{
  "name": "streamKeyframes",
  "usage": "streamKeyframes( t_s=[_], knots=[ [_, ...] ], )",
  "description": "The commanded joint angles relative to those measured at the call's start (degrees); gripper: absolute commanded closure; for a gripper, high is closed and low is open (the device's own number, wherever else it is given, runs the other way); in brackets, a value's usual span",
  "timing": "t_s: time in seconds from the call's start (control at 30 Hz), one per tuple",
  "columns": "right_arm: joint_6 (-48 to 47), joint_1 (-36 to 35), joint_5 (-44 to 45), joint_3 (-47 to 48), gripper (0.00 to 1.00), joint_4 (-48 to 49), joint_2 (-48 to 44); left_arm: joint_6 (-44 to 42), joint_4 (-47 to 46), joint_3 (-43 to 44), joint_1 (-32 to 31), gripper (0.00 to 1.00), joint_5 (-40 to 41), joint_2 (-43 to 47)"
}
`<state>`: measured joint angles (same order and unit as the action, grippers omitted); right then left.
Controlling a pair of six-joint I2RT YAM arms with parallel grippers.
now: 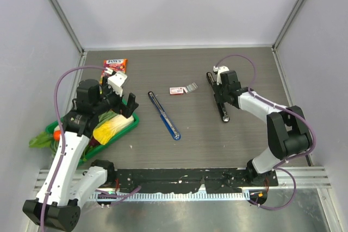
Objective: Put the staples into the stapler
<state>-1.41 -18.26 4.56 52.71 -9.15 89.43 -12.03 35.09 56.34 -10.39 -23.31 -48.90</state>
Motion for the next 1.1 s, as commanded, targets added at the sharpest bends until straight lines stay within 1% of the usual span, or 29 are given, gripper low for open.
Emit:
streamKeyframes(
  t_s=[0.0,0.3,0.5,0.6,1.07],
  knots=[
    [0.53,0.24,2.12,4.51,0.99,3.0,-0.66,-1.07,0.33,0.09,0.29,0.0,1.16,0.22],
    [0.88,0.16,0.45,4.77,0.99,1.94,2.24,-0.54,-0.73,-0.97,0.55,0.0,-0.07,0.04],
    [0.44,0.16,-0.07,5.12,0.99,1.41,3.91,-0.36,-1.08,-1.76,1.07,0.0,-2.26,0.21],
    [-0.7,-0.02,-2.09,4.95,0.99,1.68,4.09,-0.18,-1.43,-2.19,1.16,0.0,-3.05,0.21],
    [-1.49,-1.34,-2.18,5.48,0.99,1.24,6.2,0.43,-2.04,-3.16,2.57,0.0,-5.17,0.57]
  ],
)
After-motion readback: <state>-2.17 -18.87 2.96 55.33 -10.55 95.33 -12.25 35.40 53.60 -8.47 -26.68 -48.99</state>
